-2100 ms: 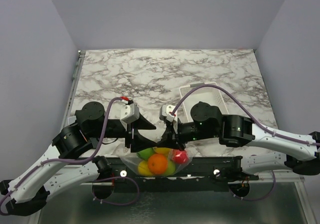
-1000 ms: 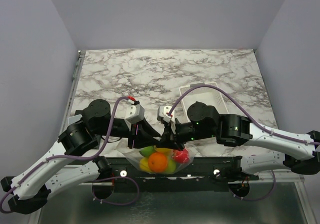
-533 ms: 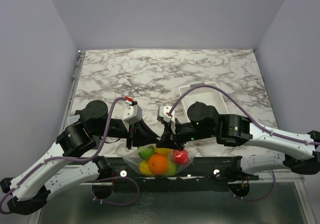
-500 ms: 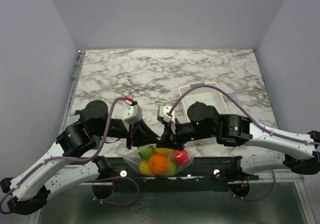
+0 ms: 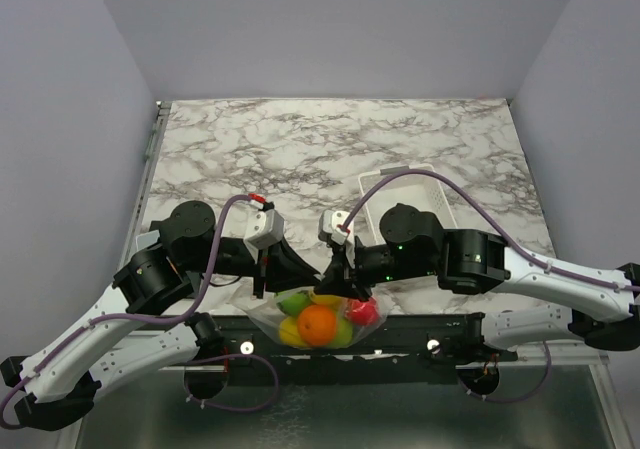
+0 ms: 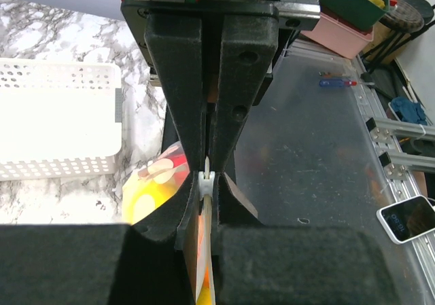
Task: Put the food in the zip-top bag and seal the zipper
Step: Zip the zipper food storage bag at the center of the board.
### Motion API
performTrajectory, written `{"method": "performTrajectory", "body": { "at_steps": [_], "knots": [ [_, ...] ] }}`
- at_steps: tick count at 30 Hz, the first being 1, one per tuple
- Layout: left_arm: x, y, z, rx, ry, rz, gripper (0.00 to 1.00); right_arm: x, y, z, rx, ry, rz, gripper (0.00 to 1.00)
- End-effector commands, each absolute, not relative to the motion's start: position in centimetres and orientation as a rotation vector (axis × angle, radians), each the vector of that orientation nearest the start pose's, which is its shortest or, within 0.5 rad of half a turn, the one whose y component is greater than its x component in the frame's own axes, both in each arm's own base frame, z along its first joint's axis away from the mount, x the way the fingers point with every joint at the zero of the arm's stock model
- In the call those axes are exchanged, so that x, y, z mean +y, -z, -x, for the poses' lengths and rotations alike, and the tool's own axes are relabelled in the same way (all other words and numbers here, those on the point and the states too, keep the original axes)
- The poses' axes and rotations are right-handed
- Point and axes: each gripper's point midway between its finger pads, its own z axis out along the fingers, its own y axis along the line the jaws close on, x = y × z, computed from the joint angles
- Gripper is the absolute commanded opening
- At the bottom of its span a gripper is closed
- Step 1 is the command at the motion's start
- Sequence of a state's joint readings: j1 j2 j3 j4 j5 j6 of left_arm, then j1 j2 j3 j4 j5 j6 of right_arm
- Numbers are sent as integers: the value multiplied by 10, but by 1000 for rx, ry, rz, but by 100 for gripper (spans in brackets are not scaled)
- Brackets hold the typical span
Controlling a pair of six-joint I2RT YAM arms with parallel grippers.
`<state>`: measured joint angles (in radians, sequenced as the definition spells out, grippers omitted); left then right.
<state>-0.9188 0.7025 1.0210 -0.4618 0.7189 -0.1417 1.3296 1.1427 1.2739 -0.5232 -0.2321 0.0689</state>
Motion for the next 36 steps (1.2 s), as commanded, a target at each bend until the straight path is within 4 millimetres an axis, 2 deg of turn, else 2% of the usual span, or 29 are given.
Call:
{"method": "performTrajectory", "body": {
  "at_steps": [1, 14, 25, 30, 36],
  "knots": [
    [-255, -338, -39, 1458, 1387, -1243, 0, 350, -347, -46, 1506, -1121, 1314, 1],
    [-256, -333, -44, 1473, 1364, -1236, 0, 329, -373, -64, 1476, -1050, 1161, 1],
    [-255, -327, -48, 1504, 1328, -1227, 0, 293, -402, -95, 1468, -918, 939, 1],
    [-253, -324, -50, 1516, 1312, -1225, 0, 280, -407, -112, 1490, -837, 845, 1],
    [-250, -322, -52, 1535, 1289, -1209, 0, 273, -401, -135, 1533, -710, 750, 1]
  ]
}}
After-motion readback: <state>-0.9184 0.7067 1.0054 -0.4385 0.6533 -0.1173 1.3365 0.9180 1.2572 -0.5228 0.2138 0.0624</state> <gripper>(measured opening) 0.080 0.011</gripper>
